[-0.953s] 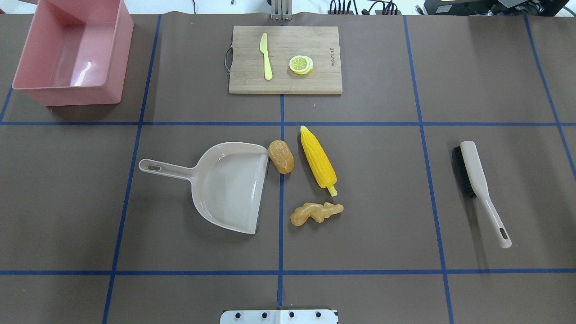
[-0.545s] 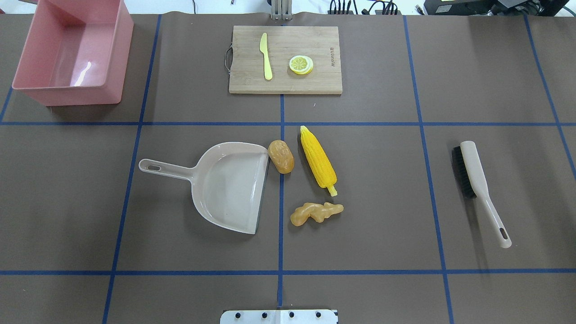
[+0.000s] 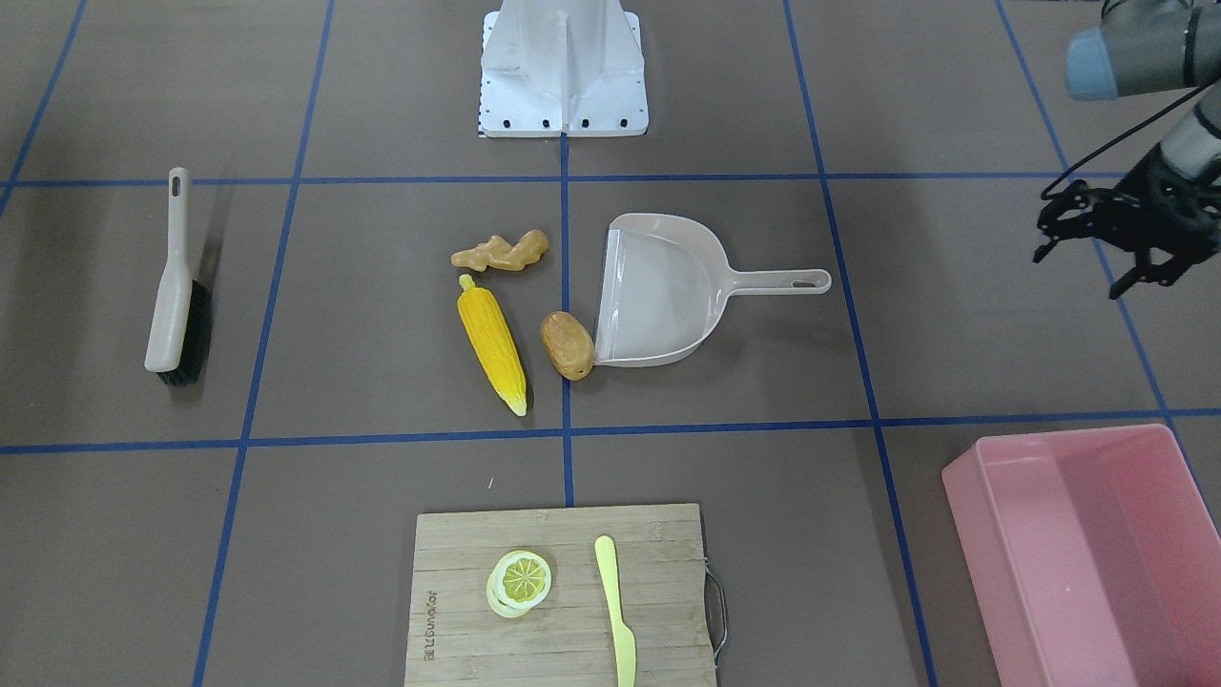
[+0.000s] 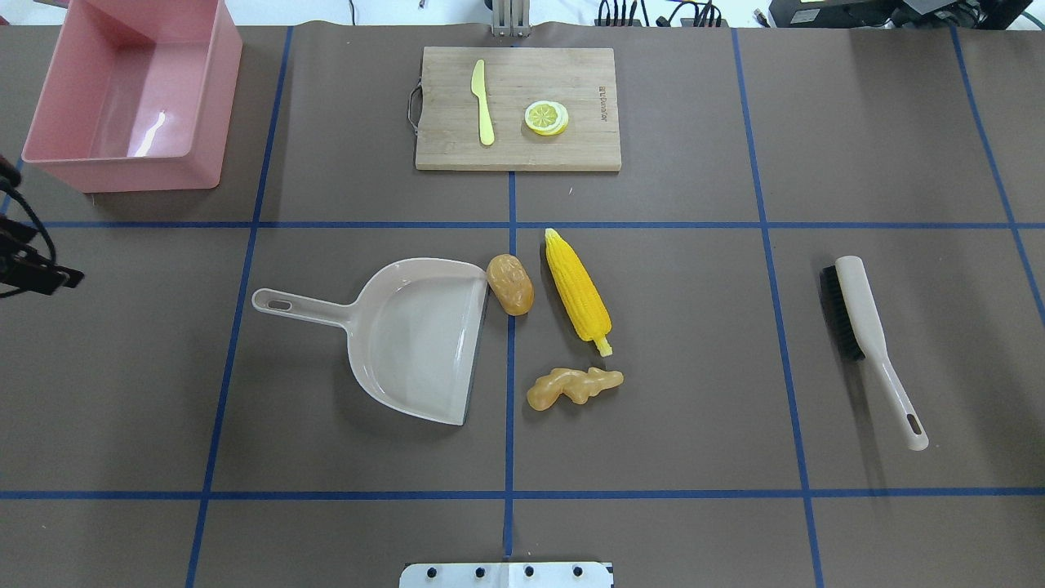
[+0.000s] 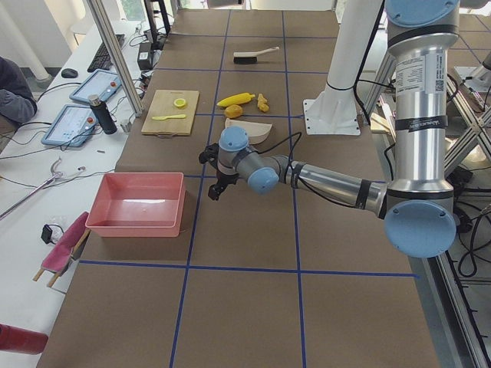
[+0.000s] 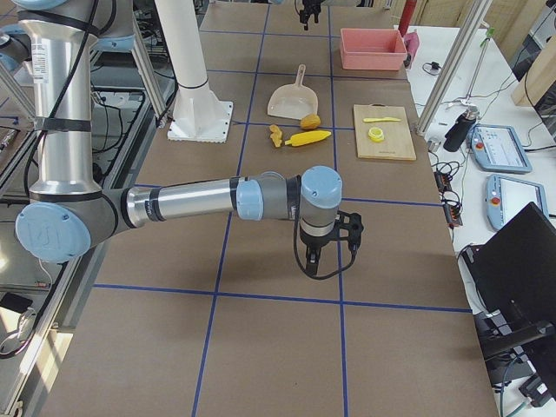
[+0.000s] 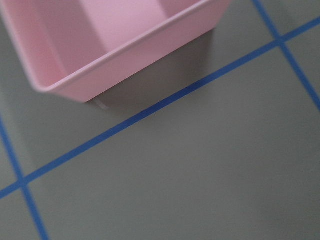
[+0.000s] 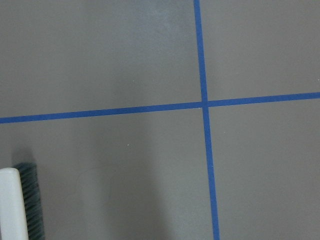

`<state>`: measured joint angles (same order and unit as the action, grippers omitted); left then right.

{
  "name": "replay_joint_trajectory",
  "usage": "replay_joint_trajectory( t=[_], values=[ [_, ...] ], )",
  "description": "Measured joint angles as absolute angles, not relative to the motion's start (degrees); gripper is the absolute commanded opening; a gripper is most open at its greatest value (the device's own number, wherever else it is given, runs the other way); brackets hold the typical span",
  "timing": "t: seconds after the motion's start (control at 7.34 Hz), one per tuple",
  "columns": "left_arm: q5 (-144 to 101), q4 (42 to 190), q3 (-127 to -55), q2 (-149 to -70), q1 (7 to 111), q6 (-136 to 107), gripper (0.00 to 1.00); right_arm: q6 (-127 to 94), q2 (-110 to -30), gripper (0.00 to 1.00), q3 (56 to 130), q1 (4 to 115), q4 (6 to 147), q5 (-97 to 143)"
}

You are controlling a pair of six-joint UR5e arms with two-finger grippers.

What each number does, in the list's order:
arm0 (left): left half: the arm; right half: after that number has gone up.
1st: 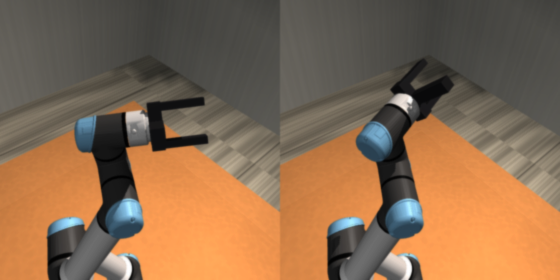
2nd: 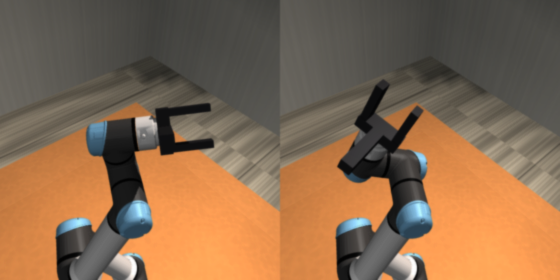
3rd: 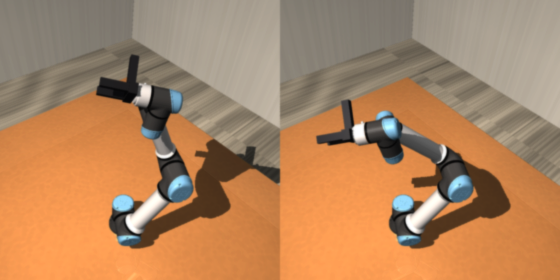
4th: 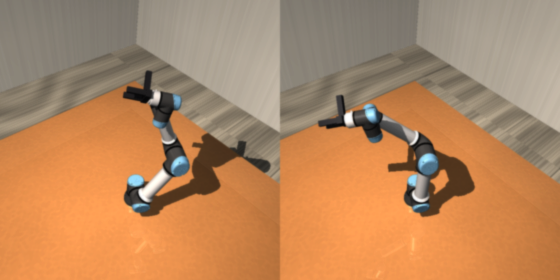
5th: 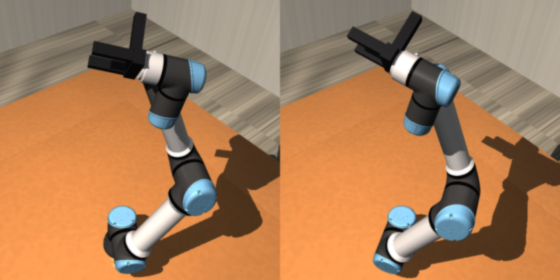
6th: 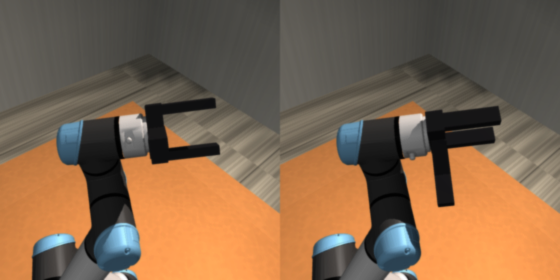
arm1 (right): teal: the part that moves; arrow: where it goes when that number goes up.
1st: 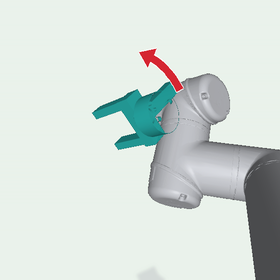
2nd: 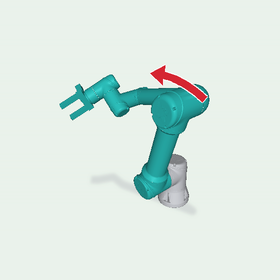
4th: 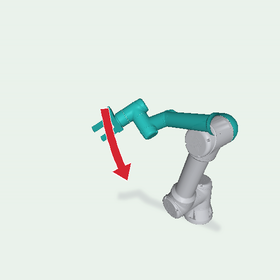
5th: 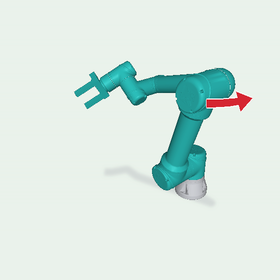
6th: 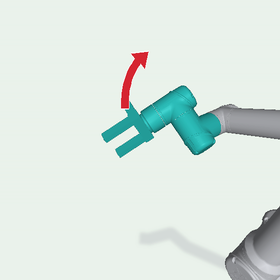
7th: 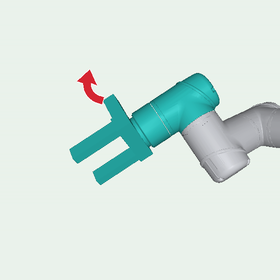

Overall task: Sweep and dump trash into bin
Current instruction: 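Reach the left gripper to the dustpan handle while the right gripper reaches the brush handle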

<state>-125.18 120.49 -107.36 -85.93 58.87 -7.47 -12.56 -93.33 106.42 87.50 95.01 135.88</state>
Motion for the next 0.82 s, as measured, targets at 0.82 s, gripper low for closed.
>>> replay_joint_trajectory(
  t=[0.82],
  values=[
    [-113.49, 123.01, -117.02, -88.80, 36.76, 9.12, 0.99, -44.05, -98.84, 1.00, 124.31, 57.66, 91.08, 126.54]
  ],
)
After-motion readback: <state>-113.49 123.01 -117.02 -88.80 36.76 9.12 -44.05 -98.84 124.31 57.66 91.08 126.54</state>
